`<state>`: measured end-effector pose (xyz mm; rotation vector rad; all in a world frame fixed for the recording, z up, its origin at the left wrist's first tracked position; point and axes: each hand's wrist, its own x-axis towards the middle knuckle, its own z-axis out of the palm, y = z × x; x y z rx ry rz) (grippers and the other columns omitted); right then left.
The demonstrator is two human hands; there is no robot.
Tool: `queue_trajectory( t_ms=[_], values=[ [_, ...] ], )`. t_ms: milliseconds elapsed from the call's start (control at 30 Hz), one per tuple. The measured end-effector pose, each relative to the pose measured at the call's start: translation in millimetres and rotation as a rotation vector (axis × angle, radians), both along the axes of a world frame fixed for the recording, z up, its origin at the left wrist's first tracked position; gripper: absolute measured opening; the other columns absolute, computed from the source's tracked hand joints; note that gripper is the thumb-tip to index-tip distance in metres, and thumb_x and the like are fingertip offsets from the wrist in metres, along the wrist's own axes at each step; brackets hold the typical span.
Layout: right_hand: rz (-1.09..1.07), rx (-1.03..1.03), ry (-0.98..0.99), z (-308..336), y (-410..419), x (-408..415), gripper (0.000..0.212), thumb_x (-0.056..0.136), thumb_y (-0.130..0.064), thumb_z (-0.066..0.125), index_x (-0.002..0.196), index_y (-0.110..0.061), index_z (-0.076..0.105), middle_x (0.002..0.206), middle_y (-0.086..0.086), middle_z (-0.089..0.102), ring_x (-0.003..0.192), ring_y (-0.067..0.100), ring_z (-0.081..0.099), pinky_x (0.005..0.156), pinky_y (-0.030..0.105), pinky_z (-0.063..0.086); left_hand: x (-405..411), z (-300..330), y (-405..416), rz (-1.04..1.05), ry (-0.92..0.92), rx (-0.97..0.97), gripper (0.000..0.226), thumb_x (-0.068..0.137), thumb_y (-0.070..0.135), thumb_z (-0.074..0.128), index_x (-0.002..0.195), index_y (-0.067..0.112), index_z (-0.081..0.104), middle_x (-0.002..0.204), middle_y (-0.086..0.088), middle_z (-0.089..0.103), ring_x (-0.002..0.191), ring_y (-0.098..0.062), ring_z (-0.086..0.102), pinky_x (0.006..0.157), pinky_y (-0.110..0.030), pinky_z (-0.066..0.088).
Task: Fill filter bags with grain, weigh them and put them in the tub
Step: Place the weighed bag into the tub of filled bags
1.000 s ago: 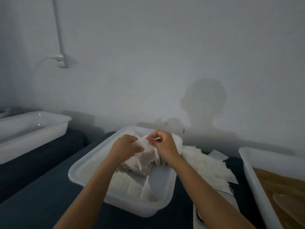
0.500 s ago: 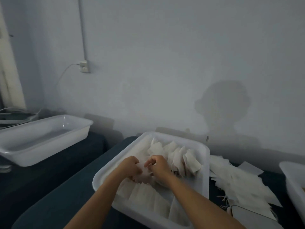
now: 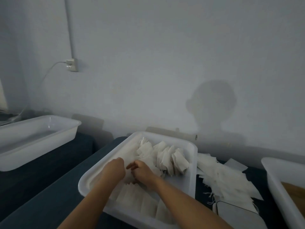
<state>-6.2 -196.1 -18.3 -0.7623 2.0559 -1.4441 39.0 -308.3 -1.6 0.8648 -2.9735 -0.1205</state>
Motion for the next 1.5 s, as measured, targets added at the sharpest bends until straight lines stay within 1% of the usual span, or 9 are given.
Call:
queue_trajectory(
  t_ms=[167,400,633,800,900,967,1100,1333,1500],
  values=[
    [-0.051,-0.069,0.059,23.0,27.3,-2.8,0.029,0.09,0.005,0.036,0.102,-0.015,0.053,0.114,0.008,0.051,0.105,0.025,0.051,0.076,0.03,0.05,-1.5,24.3,16.4,-0.043,0.179,-0.058,0.031,0.094,0.008,0.04,0.124,0.011,0.043,0.114,-0.005,0.059,0.1,-0.019,0.06,0.081,-0.026,0.05],
    [-0.263,-0.269,0.159,51.5,121.9,-26.6,0.028,0.09,0.006,0.04,0.087,-0.012,0.059,0.094,0.001,0.06,0.087,0.012,0.057,0.071,0.022,0.05,-20.7,57.9,87.8,-0.201,0.312,0.059,0.027,0.089,0.005,0.043,0.105,0.021,0.058,0.109,-0.001,0.06,0.1,-0.021,0.058,0.078,-0.027,0.042],
    [-0.611,-0.243,0.216,34.7,236.1,-53.5,0.036,0.086,0.014,0.036,0.077,-0.012,0.06,0.084,0.004,0.061,0.082,0.018,0.057,0.068,0.023,0.047,-52.9,53.0,180.0,-0.422,0.389,0.289,0.019,0.089,0.008,0.046,0.096,0.013,0.063,0.105,-0.005,0.065,0.097,-0.022,0.06,0.079,-0.026,0.043],
    [-0.756,-0.005,0.274,10.5,287.5,-74.0,0.026,0.087,0.009,0.042,0.08,-0.01,0.059,0.086,0.005,0.059,0.086,0.02,0.054,0.07,0.025,0.041,-74.3,40.0,212.4,-0.506,0.356,0.363,0.021,0.09,0.005,0.047,0.098,0.008,0.066,0.104,-0.008,0.066,0.097,-0.022,0.06,0.075,-0.021,0.04],
    [-0.665,0.284,0.253,-1.8,295.7,-85.3,0.002,0.09,-0.011,0.056,0.089,-0.01,0.056,0.095,0.005,0.055,0.09,0.019,0.053,0.075,0.024,0.037,-85.6,33.7,225.9,-0.583,0.334,0.422,0.019,0.089,0.004,0.047,0.095,0.007,0.065,0.103,-0.007,0.067,0.096,-0.021,0.06,0.077,-0.021,0.043],
    [-0.574,0.466,0.24,-7.0,292.2,-89.7,0.024,0.087,-0.033,0.063,0.089,-0.014,0.05,0.097,0.003,0.051,0.091,0.017,0.052,0.078,0.027,0.038,-91.2,29.3,232.6,-0.648,0.3,0.454,0.017,0.087,0.004,0.05,0.094,0.007,0.065,0.103,-0.007,0.066,0.097,-0.021,0.06,0.082,-0.024,0.046],
    [-0.538,0.777,0.335,-8.3,279.2,-90.4,0.066,0.084,-0.05,0.061,0.132,-0.01,0.039,0.135,0.011,0.04,0.124,0.029,0.042,0.101,0.038,0.039,-98.8,20.0,240.1,-0.704,0.236,0.447,0.013,0.087,0.008,0.054,0.096,0.007,0.064,0.105,-0.006,0.066,0.099,-0.018,0.059,0.086,-0.025,0.047],
    [-0.562,0.814,0.523,-3.3,275.8,-87.5,0.018,0.097,-0.029,0.044,0.108,-0.017,0.054,0.123,0.004,0.056,0.111,0.024,0.053,0.092,0.034,0.041,-102.0,13.3,241.3,-0.72,0.238,0.409,0.011,0.089,0.012,0.054,0.095,0.01,0.063,0.104,-0.003,0.065,0.097,-0.016,0.059,0.085,-0.024,0.046],
    [-0.652,0.728,0.607,12.8,290.8,-83.6,0.02,0.098,-0.018,0.042,0.091,-0.015,0.061,0.1,0.001,0.061,0.095,0.019,0.059,0.078,0.03,0.043,-99.8,15.2,243.1,-0.711,0.265,0.433,0.013,0.089,0.013,0.053,0.097,0.01,0.063,0.105,-0.003,0.065,0.098,-0.016,0.058,0.085,-0.024,0.046]
  ],
)
